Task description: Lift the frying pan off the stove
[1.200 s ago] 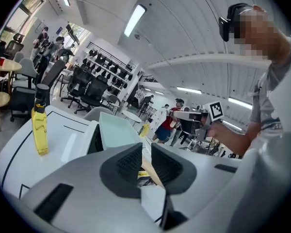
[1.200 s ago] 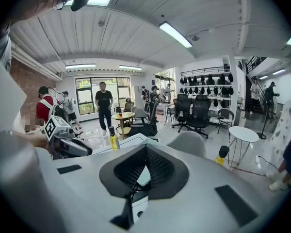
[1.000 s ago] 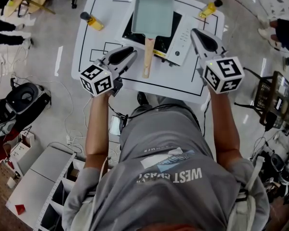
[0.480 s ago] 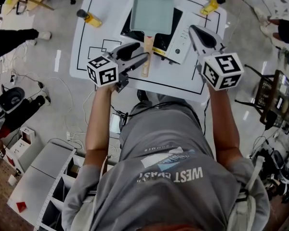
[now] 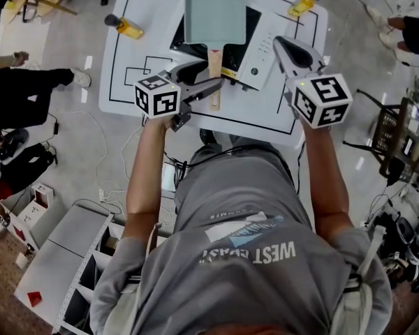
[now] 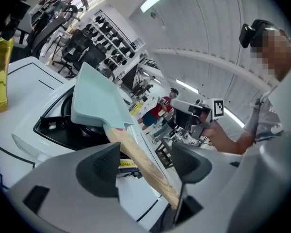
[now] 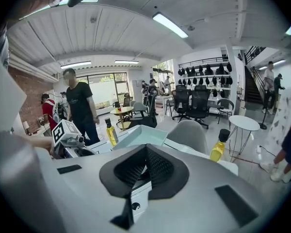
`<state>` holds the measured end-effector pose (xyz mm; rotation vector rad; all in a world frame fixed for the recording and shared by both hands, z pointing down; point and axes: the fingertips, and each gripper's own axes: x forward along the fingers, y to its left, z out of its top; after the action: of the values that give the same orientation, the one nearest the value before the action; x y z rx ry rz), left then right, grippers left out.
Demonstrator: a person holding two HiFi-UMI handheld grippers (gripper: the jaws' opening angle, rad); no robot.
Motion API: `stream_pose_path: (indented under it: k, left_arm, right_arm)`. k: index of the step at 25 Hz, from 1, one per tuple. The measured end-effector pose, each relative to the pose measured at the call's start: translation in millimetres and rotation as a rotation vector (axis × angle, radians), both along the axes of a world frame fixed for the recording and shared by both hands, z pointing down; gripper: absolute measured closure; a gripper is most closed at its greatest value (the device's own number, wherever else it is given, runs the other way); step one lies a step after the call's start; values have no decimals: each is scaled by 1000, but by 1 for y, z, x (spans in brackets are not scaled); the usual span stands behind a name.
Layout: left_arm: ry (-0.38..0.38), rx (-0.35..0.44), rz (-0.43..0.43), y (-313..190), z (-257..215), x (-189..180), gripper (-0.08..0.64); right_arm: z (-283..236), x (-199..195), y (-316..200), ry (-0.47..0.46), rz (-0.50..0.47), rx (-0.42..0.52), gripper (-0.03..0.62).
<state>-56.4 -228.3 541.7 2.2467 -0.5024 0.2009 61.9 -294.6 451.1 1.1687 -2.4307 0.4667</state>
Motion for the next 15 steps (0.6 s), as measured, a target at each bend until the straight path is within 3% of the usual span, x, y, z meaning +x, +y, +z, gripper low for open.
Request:
stream_pose_path:
  k: [5,8,10,15]
  left_arm:
    - [-21,-33,11,-1,14,8,239]
    - [-76,-80,9,-10,44,16,241]
    - [-86,-109,-2,-10,57,17,278]
    - [50,-216,-44,-8,54,25,326]
  right_arm:
    - [11,0,-1,-5,-1,-30,581]
    - [25,-17,3,-1,-42,-64,581]
    - [30,-28,6,-4,-59,-74,581]
    - [30,-30,6,-12,-49,-72,581]
